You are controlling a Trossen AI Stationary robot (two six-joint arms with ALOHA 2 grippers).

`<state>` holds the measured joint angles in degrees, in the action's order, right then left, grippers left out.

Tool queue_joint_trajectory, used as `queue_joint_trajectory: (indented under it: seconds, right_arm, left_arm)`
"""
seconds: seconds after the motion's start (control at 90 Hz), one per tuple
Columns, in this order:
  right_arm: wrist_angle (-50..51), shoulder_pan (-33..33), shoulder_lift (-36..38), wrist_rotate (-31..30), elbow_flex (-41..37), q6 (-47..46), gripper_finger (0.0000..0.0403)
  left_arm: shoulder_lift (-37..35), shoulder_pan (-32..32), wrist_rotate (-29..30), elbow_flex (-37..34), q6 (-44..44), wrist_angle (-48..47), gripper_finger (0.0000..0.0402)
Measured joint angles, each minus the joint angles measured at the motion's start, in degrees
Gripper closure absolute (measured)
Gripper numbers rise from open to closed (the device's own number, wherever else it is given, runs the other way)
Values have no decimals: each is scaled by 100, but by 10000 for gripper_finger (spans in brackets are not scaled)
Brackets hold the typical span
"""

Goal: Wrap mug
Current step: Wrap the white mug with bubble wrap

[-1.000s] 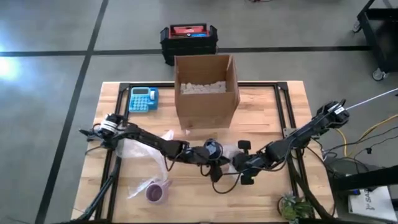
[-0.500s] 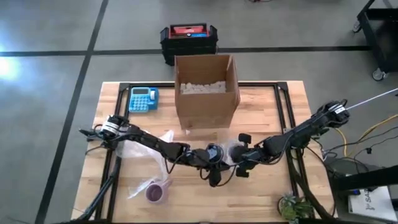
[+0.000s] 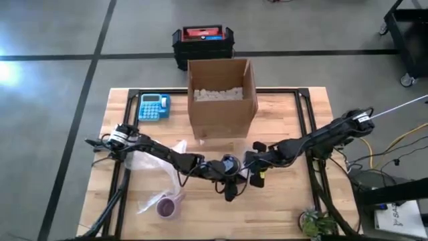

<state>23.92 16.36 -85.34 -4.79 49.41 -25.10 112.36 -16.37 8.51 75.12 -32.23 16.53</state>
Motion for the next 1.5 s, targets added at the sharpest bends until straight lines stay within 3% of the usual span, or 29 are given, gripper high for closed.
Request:
queue_joint_trajectory:
  seconds: [0.322,0.478,0.633,1.022,1.244,1.5]
  right_arm:
    - [-57,2,-2,45,0,-20,385]
    - [-54,2,9,48,0,-42,385]
    - [45,11,95,52,22,72,385]
    - [2292,24,896,-135,1078,585,384]
    - [1620,153,1059,80,867,710,384]
    - [1011,125,274,-380,220,817,384]
  left_arm:
    - [409,206,577,13,24,212,401]
    - [543,224,1130,17,12,497,401]
    - [682,224,1221,17,17,689,401]
    - [793,268,1148,28,-42,804,401]
    - [800,270,1144,21,-44,846,401]
    - [776,279,1006,8,-50,826,401]
